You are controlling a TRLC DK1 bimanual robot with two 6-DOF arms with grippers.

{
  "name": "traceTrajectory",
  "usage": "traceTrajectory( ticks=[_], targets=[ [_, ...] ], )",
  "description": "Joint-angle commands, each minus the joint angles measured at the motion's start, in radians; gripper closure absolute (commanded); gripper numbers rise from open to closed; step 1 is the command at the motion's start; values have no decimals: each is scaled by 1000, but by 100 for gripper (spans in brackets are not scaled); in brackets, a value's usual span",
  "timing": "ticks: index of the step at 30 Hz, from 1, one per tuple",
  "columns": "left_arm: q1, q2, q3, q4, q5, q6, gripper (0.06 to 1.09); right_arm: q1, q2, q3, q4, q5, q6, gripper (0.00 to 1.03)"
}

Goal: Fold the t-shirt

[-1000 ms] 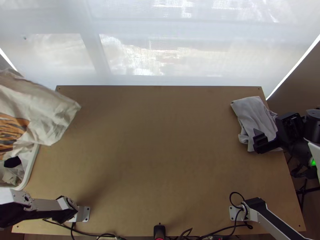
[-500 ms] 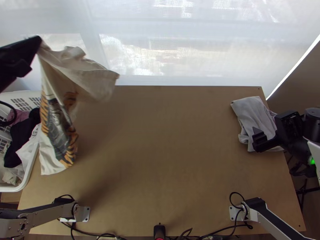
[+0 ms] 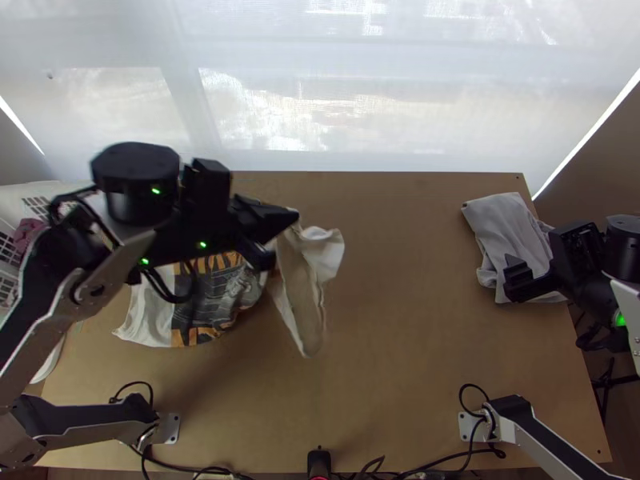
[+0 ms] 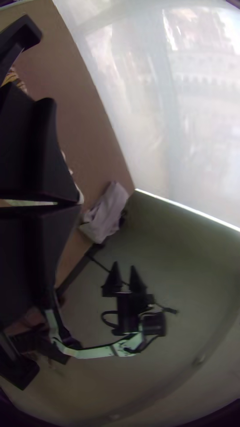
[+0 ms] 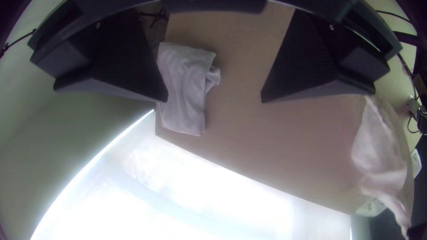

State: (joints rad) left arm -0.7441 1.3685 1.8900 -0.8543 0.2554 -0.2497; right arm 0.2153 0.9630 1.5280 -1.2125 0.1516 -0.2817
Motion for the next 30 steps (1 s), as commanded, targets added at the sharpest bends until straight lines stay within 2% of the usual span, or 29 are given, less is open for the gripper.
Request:
traceTrajectory(
  ticks=[1, 7, 10, 11, 12, 16, 17, 22, 30],
  targets=[
    [-281, 38, -235, 51, -28, 58, 105, -19, 0, -2, 1, 16, -4, 5],
    [-340, 46, -284, 49, -41, 89, 105, -48, -3, 1, 1, 26, -8, 5],
    [-278, 18, -282, 49, -133, 113, 102, -68, -14, -2, 1, 26, -8, 5],
    [-239, 3, -285, 49, -156, 118, 95, -71, -18, -5, 1, 26, -7, 5],
    [-196, -13, -287, 47, -163, 124, 83, -71, -21, -8, 1, 26, -7, 5],
    [-11, -74, -296, -2, -163, 185, 24, -70, -27, -12, -2, 25, -7, 5],
    [45, -91, -305, -3, -163, 198, 16, -68, -29, -14, -5, 25, -7, 5],
    [308, -155, -338, -37, -162, 231, 15, -53, -33, -23, -13, 25, -8, 5],
    [724, -194, -603, -6, -162, 346, 12, -47, -43, -66, 16, 25, -4, 5]
  ],
)
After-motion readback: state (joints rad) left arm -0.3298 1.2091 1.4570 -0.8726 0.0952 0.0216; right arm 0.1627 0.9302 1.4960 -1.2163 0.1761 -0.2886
